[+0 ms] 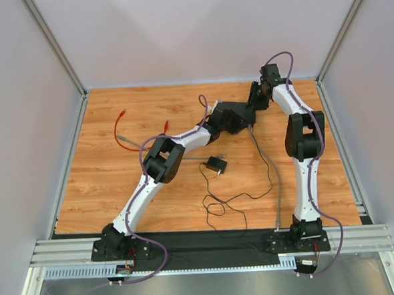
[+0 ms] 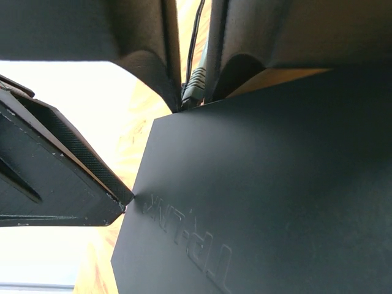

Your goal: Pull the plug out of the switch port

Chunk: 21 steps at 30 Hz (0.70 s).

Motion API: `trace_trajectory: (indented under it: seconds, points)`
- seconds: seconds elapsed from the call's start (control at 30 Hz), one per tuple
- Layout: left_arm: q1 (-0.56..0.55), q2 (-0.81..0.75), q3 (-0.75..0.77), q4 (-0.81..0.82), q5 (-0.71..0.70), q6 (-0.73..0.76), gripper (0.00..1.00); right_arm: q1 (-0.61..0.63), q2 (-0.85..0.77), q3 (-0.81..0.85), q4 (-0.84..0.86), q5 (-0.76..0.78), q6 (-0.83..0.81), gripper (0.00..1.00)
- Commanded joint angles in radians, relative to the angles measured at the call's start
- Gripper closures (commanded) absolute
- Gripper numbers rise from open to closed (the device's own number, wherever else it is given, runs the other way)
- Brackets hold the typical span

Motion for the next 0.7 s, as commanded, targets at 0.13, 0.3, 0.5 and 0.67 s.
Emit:
trace_trajectory:
  seconds: [0.13,0.3,0.5,0.67]
  points:
    - [0.006,0.042,-0.015,0.045,0.028,-0.040,0.82,-0.004,0.062,-0.023,-0.096,0.063,-0.029,0.57]
    - [0.006,0.007,-0.066,0.057,0.002,-0.017,0.87,-0.002,0.063,-0.024,-0.097,0.063,-0.031,0.57]
    - [0.008,0.008,-0.094,0.070,0.020,-0.005,0.90,-0.002,0.068,-0.013,-0.111,0.080,-0.026,0.57]
    - [0.009,-0.009,-0.117,0.050,0.049,0.029,0.93,-0.001,0.074,0.008,-0.145,0.121,-0.031,0.57]
